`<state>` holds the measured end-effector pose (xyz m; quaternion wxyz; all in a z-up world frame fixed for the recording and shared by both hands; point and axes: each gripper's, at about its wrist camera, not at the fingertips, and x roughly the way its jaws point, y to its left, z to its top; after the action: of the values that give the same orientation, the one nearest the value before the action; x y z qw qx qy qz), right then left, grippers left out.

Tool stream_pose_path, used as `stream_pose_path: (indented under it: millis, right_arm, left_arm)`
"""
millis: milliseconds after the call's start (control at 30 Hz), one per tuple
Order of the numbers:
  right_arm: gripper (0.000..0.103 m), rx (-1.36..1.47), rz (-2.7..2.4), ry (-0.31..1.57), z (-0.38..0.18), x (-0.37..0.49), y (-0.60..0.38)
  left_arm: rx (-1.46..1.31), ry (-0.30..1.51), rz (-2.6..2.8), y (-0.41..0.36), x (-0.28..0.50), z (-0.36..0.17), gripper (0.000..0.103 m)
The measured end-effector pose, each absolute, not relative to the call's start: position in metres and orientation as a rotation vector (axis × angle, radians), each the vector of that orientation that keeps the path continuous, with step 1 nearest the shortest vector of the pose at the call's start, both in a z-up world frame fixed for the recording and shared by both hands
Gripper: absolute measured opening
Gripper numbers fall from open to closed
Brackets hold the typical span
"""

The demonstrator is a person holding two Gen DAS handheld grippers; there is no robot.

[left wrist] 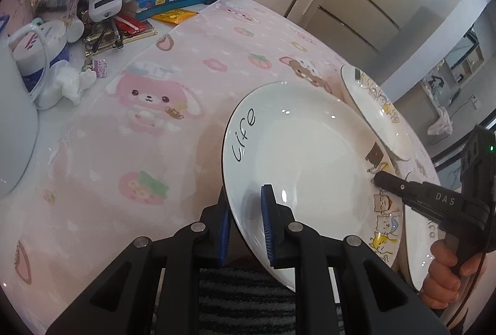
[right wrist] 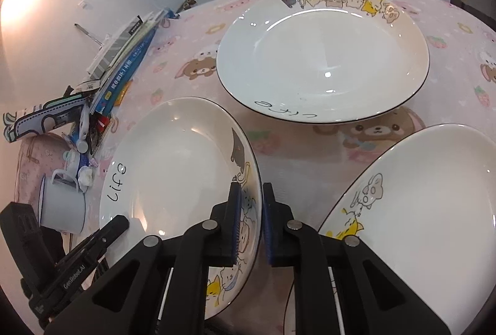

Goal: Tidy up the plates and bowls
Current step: 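Lift the held plate and carry it over the other white Life plate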

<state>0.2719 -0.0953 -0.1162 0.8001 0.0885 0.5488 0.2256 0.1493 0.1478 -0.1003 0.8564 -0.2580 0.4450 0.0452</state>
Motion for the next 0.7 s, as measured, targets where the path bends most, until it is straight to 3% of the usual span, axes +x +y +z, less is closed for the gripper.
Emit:
stream_pose_path:
  millis: [700]
  right_arm:
    - [0.011, 0.269, 0.453, 0.999, -0.023, 0.220, -0.163]
  left_arm:
    - [-0.384, 0.808, -0.005, 0.077, 0.127, -0.002, 0.019]
